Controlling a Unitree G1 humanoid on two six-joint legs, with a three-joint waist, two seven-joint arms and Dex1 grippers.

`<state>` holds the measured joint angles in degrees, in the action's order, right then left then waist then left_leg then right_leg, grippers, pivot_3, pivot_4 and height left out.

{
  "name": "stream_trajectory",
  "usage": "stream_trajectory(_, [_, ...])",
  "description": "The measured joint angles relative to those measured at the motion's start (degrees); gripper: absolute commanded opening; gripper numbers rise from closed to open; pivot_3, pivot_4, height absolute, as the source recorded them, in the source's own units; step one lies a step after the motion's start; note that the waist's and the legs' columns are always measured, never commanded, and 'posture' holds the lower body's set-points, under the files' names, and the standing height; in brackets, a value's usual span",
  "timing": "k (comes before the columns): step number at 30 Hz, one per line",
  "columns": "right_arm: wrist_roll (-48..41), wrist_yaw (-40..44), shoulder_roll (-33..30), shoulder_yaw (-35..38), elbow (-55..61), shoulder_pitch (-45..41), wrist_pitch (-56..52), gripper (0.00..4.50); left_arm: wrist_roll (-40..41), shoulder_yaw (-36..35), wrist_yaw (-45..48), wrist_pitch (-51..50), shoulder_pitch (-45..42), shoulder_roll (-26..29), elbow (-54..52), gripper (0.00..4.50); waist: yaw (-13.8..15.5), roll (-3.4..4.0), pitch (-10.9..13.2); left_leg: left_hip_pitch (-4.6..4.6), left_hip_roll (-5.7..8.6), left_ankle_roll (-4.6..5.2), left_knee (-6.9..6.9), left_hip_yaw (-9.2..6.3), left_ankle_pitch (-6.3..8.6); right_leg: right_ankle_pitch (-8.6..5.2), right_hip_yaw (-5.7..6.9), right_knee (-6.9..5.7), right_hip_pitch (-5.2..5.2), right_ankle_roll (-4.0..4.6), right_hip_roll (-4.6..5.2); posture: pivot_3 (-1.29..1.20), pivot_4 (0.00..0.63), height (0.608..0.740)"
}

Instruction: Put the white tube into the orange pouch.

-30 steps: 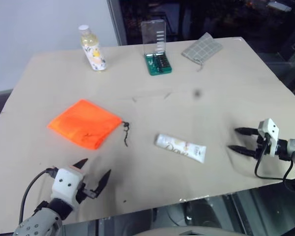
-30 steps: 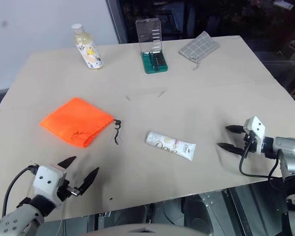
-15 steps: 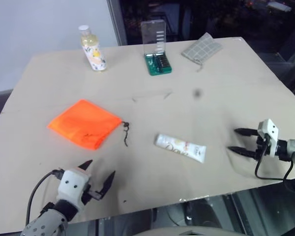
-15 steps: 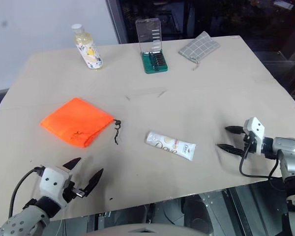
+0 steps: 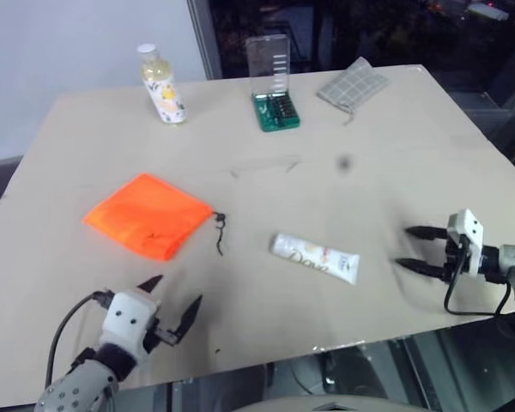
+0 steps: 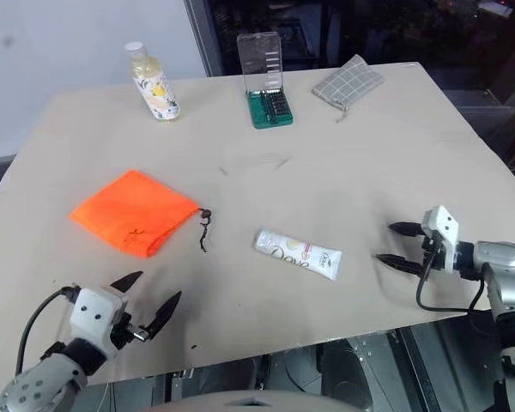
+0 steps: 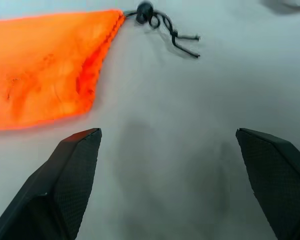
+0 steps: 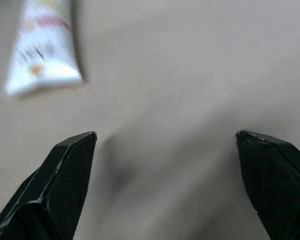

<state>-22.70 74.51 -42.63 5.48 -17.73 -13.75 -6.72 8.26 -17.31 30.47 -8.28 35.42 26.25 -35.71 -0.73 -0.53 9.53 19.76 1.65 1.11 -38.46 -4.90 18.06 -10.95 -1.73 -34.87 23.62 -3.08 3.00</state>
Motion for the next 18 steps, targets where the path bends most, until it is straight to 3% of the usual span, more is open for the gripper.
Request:
stream_trajectory(4, [-2.67, -2.28, 1.38, -0.8, 10.96, 0.88, -6.27, 4.5, -5.23, 0.6, -3.18, -2.89, -5.5, 1.61, -1.42, 4.47, 0.05, 0.0, -0.01, 0.0, 0.01, 0.0, 0.0, -0.07, 0.0, 0.11, 0.05, 0.0, 0.0, -0.17, -0.03, 0.0, 0.15, 0.74])
stream_trajectory(6, [-3.51, -5.84, 5.41, -2.12, 17.15, 1.46, -8.88, 4.5, -10.54, 3.01, -5.59, -3.93, -8.89, 2.37, -1.27, 4.47, 0.05, -0.02, -0.02, 0.02, 0.03, -0.01, 0.01, -0.11, 0.0, 0.12, 0.08, 0.0, 0.01, -0.17, -0.05, 0.0, 0.15, 0.74])
stream_trajectory(10, [-3.36, -12.04, 11.87, -5.51, 22.96, 2.51, -10.43, 4.5, -21.12, 7.78, -10.64, -4.09, -13.96, 2.92, 1.28, 4.47, 0.11, 0.01, -0.02, 0.07, 0.06, -0.02, 0.02, -0.09, -0.01, 0.13, 0.04, 0.01, 0.1, -0.17, 0.02, 0.0, 0.15, 0.74])
stream_trajectory(15, [-3.22, -14.49, 12.87, -6.95, 25.34, 3.44, -10.86, 4.5, -27.1, 10.24, -14.3, -4.75, -15.88, 2.18, 3.27, 4.47, 0.27, 0.0, -0.02, 0.11, 0.09, -0.03, 0.03, -0.13, -0.01, 0.13, 0.08, 0.01, 0.14, -0.17, 0.11, 0.0, 0.15, 0.74])
stream_trajectory(18, [-3.11, -15.94, 13.88, -8.62, 27.75, 6.79, -10.94, 4.5, -36.05, 13.82, -21.04, -5.45, -20.08, 0.58, 8.83, 4.47, 0.45, 0.01, -0.02, 0.11, 0.08, -0.03, 0.06, -0.21, 0.0, 0.13, 0.15, -0.01, 0.15, -0.17, 0.09, 0.0, 0.15, 0.74])
